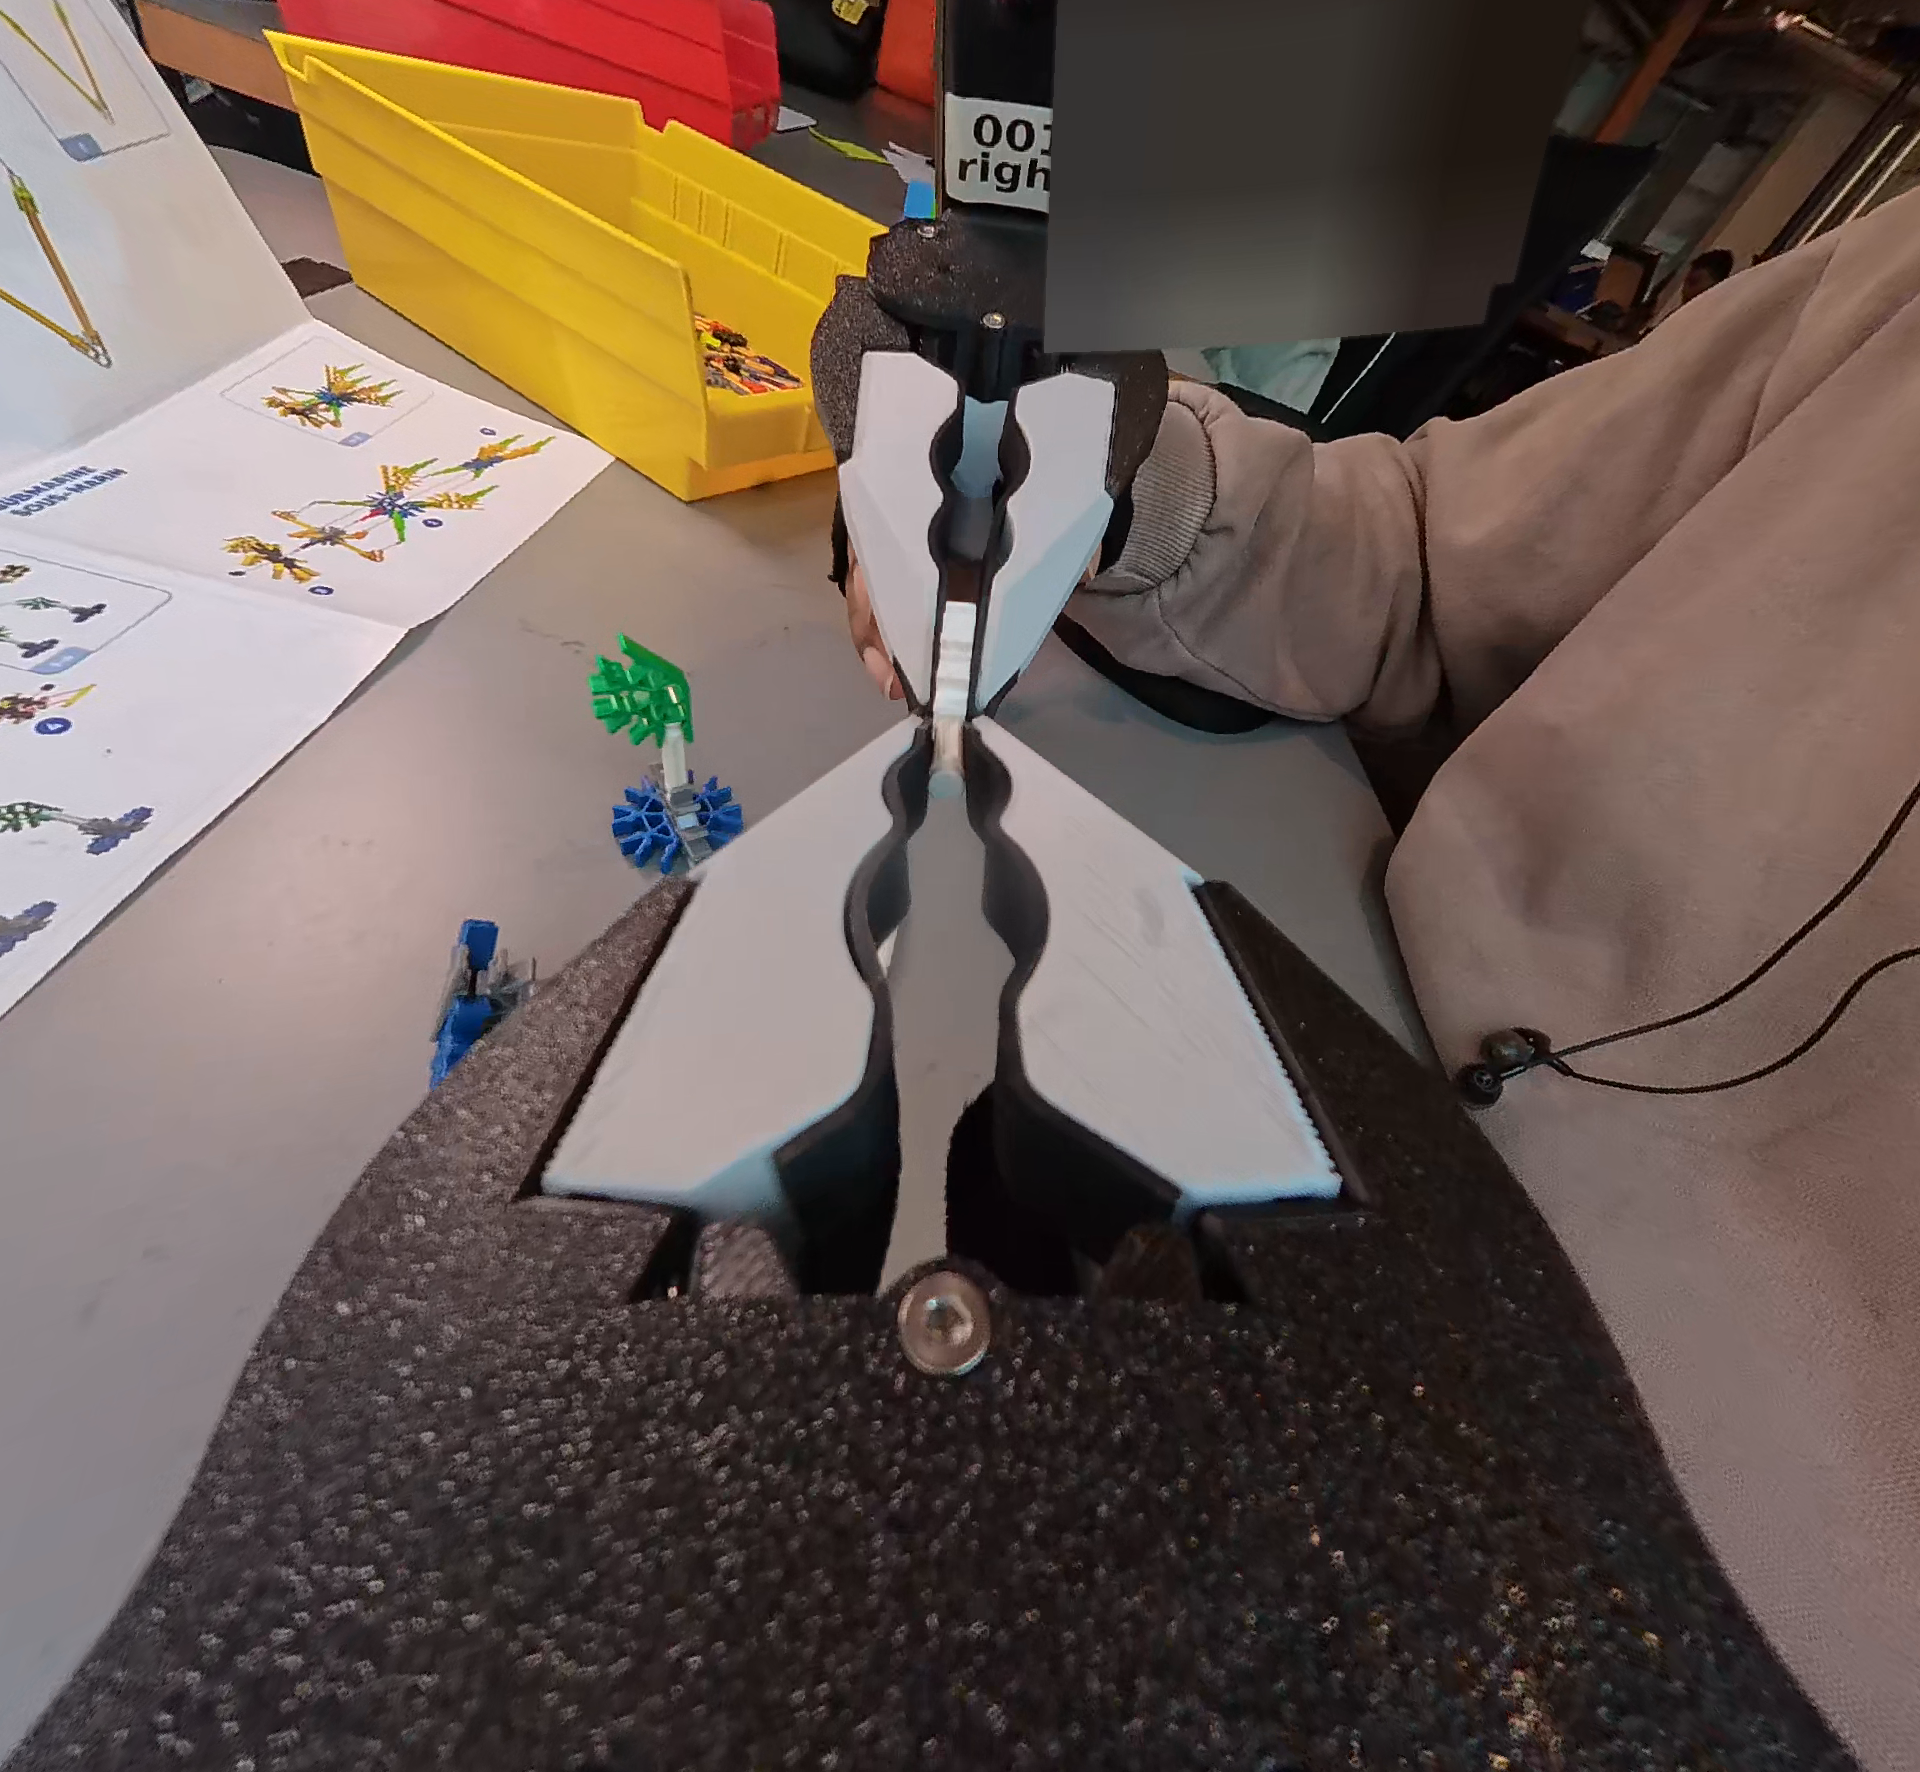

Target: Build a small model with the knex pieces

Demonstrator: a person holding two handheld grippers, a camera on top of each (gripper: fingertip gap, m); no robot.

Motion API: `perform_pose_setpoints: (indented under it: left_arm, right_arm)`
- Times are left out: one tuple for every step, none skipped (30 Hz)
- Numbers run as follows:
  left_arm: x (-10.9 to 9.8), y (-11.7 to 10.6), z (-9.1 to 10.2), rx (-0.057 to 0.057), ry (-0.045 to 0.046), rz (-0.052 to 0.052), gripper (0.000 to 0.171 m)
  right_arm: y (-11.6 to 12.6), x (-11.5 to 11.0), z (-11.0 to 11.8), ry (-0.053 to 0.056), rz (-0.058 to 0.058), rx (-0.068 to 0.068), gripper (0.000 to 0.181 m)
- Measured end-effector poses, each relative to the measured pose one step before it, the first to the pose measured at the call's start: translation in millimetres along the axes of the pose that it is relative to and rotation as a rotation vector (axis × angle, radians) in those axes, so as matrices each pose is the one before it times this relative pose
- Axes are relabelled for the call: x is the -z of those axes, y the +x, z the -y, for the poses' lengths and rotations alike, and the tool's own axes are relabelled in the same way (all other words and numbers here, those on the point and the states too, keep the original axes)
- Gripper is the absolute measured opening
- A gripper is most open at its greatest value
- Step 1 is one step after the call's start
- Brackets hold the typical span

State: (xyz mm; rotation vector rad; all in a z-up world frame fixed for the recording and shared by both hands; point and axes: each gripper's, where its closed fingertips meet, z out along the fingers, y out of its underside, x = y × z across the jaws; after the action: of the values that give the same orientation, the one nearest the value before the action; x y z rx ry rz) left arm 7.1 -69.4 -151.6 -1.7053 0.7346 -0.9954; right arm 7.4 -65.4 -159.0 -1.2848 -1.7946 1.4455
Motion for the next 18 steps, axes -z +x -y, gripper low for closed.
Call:
perform_pose_setpoints:
  left_arm:
    - [-0.21,-0.44,-0.46,0.0002,-0.00521,0.0045,0.006]
    - [-0.17,-1.36,-0.58,0.0014,-0.00469,0.0083,0.006]
    - [-0.28,-2.71,-1.17,-0.0019,-0.00905,0.0181,0.006]
    - [-0.26,-4.38,-0.95,-0.0101,-0.00961,0.0333,0.006]
    - [-0.12,-4.5,-0.63,-0.0107,-0.01001,0.0385,0.006]
    - [0.14,-4.5,0.65,-0.0116,-0.00217,0.0406,0.007]
    - [0.65,-4.88,2.2,-0.0087,0.00913,0.043,0.007]
    - [1.1,-4.91,1.73,-0.0048,0.00893,0.0384,0.007]
    - [0.66,-6.01,0.48,-0.0044,0.00292,0.0434,0.008]
    - [0.18,-6.66,-0.18,-0.0088,0.00231,0.0508,0.009]
    - [-0.42,-6.7,-0.34,-0.0098,0.00102,0.0552,0.01]
    - [-0.81,-6.0,0.25,-0.0161,0.00133,0.0562,0.011]
    - [-1.49,-5.48,-0.01,-0.0217,-0.00504,0.0604,0.011]
    - [-2.31,-3.82,0.04,-0.0349,-0.0095,0.0628,0.009]
    - [-3.38,-2.13,0.36,-0.0516,-0.01393,0.072,0.004]
    - [-2.69,-3.03,1.16,-0.0821,-0.0149,0.0826,0.005]
    - [-0.7,-2.61,3.9,-0.053,0.00058,0.0521,0.004]
    - [-0.77,-2.06,4.66,0.0218,0.01033,0.0154,0.004]
  right_arm:
    - [0.63,0.3,0.12,0.0001,-0.002,-0.0023,0.005]
    - [1.51,0.07,-0.04,-0.0003,-0.01,0.0005,0.004]
    - [2.75,-0.32,-0.86,-0.0063,-0.0193,0.0032,0.004]
    - [4.24,-0.71,-0.73,-0.0054,-0.0311,0.0047,0.004]
    - [4.2,-0.77,-0.09,-0.0023,-0.0307,0.0002,0.005]
    - [4.34,-0.71,1.26,0.0067,-0.0331,-0.0045,0.005]
    - [4.57,-1.03,2.75,0.0152,-0.0376,-0.0061,0.005]
    - [4.25,-2.0,1.83,0.0092,-0.0421,-0.0033,0.005]
    - [4.59,-2.91,0.75,0.0,-0.0568,0.0152,0.005]
    - [5.35,-3.23,0.32,-0.0023,-0.0693,0.0184,0.005]
    - [5.47,-3.4,0.07,-0.0003,-0.0701,0.001,0.006]
    - [5.16,-3.26,0.08,0.0064,-0.0664,-0.0182,0.007]
    - [4.59,-2.92,-0.63,0.0031,-0.0627,-0.0174,0.007]
    - [3.94,-3.11,-1.83,-0.0079,-0.0593,0.0064,0.005]
    - [2.71,-3.39,-0.59,-0.0017,-0.05,0.0034,0.004]
    - [3.18,-1.68,1.79,0.0144,-0.0282,-0.0214,0.004]
    - [2.49,0.21,4.37,0.0271,0.0046,-0.0446,0.004]
    - [2.18,0.89,4.36,0.0155,0.0019,-0.0237,0.004]
